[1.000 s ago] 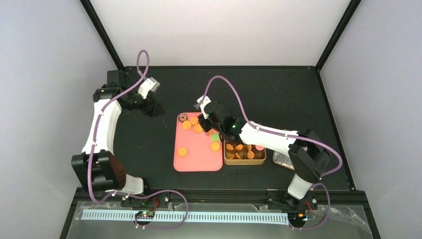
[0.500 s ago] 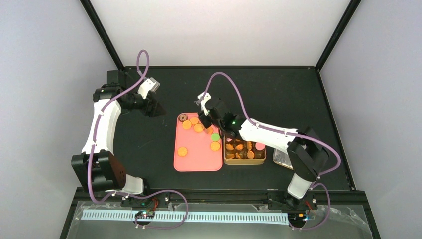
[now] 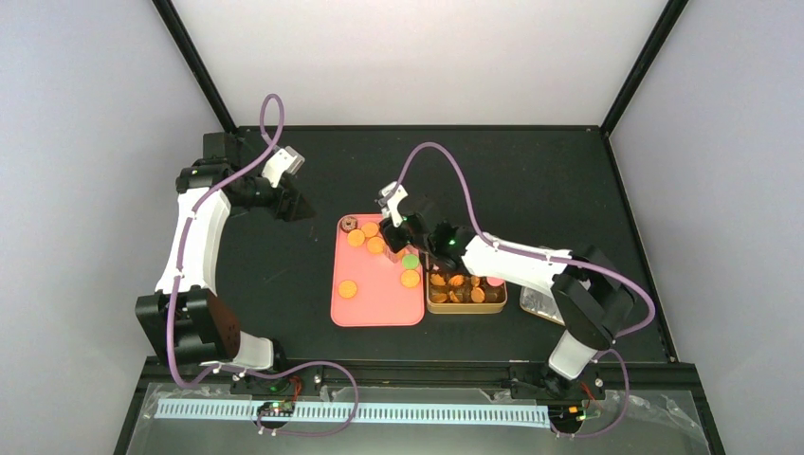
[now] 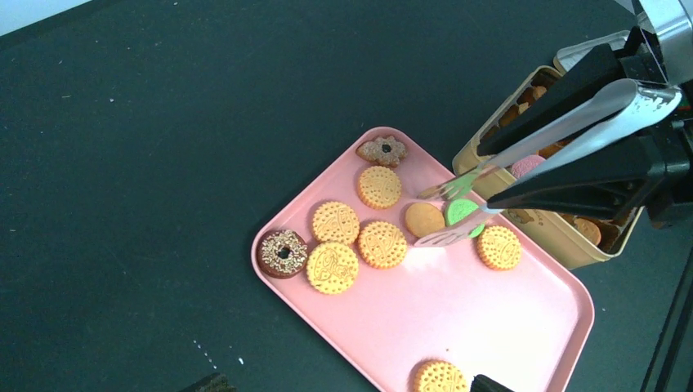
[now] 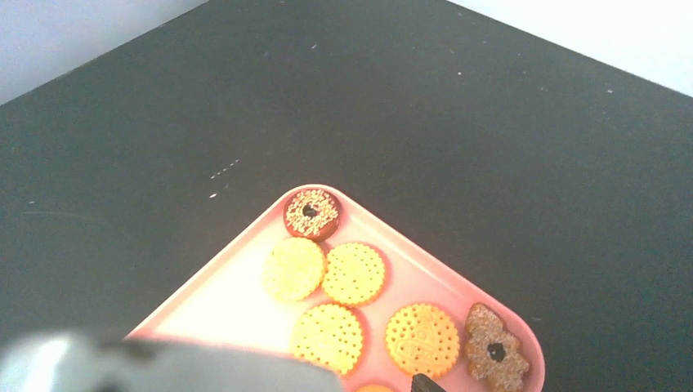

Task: Pack the cookies
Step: Pick up the fake cookies from the plate, then place the fake cookies in the empty pocket of the box.

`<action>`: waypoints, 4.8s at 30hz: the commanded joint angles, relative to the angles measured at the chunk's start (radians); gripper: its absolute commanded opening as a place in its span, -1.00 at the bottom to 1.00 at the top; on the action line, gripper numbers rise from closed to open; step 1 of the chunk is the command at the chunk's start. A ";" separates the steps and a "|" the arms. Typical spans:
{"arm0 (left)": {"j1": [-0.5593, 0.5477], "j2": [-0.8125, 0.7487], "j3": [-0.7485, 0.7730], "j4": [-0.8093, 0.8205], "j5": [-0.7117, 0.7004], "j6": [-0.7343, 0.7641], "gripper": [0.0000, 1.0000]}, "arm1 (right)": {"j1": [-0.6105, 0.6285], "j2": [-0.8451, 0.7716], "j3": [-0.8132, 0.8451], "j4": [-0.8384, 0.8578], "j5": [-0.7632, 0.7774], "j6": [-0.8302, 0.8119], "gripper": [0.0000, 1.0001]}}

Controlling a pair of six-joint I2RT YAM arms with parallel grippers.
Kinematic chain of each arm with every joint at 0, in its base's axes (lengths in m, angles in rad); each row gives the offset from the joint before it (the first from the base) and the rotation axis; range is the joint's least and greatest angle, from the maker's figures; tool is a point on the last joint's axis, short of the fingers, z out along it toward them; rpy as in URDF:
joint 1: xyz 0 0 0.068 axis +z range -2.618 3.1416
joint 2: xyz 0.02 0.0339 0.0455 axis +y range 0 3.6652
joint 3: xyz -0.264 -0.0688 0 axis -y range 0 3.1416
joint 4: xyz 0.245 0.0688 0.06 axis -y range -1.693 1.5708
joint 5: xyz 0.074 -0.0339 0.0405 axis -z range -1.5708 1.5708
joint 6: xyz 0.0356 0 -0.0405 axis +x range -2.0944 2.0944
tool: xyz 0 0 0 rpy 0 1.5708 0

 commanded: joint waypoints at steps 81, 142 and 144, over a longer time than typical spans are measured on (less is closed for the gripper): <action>0.008 -0.010 -0.004 0.125 0.162 -0.069 0.56 | -0.069 -0.900 -0.293 -0.730 0.395 0.352 -0.76; 0.009 -0.016 0.020 0.079 0.154 -0.028 0.57 | -0.277 -0.910 -0.343 -0.590 0.311 0.268 -0.31; 0.009 -0.015 0.020 0.078 0.153 -0.027 0.57 | -0.281 -0.916 -0.355 -0.582 0.298 0.269 -0.31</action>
